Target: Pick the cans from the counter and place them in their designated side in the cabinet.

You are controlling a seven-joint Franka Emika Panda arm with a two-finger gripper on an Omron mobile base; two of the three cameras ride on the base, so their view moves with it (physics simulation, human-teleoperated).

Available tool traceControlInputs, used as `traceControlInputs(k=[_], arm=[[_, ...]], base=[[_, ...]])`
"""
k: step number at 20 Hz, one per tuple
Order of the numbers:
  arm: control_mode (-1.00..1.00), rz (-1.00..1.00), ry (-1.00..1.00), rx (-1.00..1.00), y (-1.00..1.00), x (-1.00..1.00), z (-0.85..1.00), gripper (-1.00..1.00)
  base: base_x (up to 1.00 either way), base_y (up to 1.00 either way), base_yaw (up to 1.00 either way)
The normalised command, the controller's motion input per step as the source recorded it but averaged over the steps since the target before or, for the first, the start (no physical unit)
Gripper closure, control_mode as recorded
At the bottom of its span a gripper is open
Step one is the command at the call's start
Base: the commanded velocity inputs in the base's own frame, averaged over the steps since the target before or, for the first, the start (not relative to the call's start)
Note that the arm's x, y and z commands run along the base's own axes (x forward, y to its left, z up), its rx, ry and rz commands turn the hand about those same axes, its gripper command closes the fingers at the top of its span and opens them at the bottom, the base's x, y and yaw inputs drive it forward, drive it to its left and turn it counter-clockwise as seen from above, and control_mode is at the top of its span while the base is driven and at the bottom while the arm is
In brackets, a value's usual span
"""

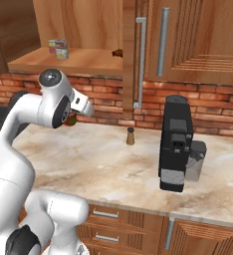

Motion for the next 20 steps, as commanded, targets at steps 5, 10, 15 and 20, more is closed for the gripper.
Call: traceControlInputs(k=[5,10,15,20], arm=[[-1.00,0.07,-0.26,-0.04,0.20,-0.22,0.20,1.00],[-1.00,0.06,-0.16,-0.03,0.11,-0.24,0.27,1.00],[-1.00,0.08,-0.01,-0.01,0.03,-0.02,0.36,1.00],[-1.00,0.07,0.02,-0.05,0.09,-0.03,0.43,1.00]], base=[[0.00,0.00,0.00],[0.00,0.00,0.00],[0.00,0.00,0.00],[0.00,0.00,0.00]])
